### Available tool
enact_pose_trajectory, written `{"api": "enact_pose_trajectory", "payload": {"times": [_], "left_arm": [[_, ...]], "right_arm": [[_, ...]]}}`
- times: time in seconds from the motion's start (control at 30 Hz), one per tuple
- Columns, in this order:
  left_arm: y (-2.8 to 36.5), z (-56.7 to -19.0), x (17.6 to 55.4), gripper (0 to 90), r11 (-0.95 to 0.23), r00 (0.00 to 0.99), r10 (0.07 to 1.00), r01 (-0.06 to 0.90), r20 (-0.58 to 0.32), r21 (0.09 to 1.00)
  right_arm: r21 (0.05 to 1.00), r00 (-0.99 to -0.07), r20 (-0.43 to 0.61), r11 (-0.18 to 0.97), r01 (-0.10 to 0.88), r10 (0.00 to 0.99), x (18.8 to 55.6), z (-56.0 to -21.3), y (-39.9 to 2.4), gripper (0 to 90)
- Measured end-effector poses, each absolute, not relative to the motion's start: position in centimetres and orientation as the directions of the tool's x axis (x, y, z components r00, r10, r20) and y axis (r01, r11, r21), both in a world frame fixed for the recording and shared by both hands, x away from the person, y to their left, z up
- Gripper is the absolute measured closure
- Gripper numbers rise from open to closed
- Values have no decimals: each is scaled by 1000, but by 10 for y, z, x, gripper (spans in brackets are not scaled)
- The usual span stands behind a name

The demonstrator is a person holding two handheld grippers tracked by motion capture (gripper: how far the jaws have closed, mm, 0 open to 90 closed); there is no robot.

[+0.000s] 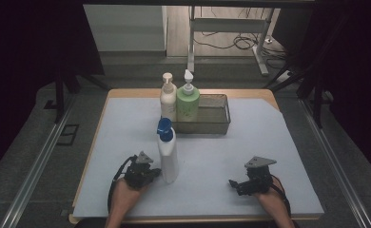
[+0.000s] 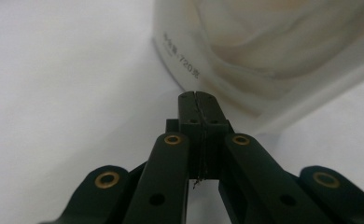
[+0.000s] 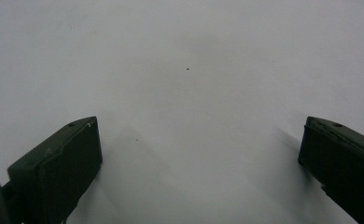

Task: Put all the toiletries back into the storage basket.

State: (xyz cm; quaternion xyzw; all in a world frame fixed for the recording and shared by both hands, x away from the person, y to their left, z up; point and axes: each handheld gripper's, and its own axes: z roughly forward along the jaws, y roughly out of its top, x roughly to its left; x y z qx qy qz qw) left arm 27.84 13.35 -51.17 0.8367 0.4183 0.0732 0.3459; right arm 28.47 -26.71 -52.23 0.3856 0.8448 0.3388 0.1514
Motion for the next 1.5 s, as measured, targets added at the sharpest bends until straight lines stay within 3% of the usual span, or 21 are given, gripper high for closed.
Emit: {"api": "enact_pose_trajectory", "payload": {"times": [0.87, 1.07, 1.2, 1.5], "left_arm": [[83, -511, 273, 882, -525, 769, 622, 549, -148, 650], [85, -511, 270, 843, -533, 773, 619, 544, -140, 648], [89, -509, 265, 773, -549, 772, 627, 532, -103, 644], [106, -507, 255, 436, -549, 749, 661, 519, -39, 656]], "right_arm": [[690, -655, 4, 472, 548, 755, 285, -522, -267, 0], [690, -656, 4, 473, 549, 755, 285, -522, -267, 0], [689, -656, 6, 473, 550, 755, 285, -522, -267, 0], [685, -655, 7, 474, 554, 755, 285, -522, -267, 0]]}}
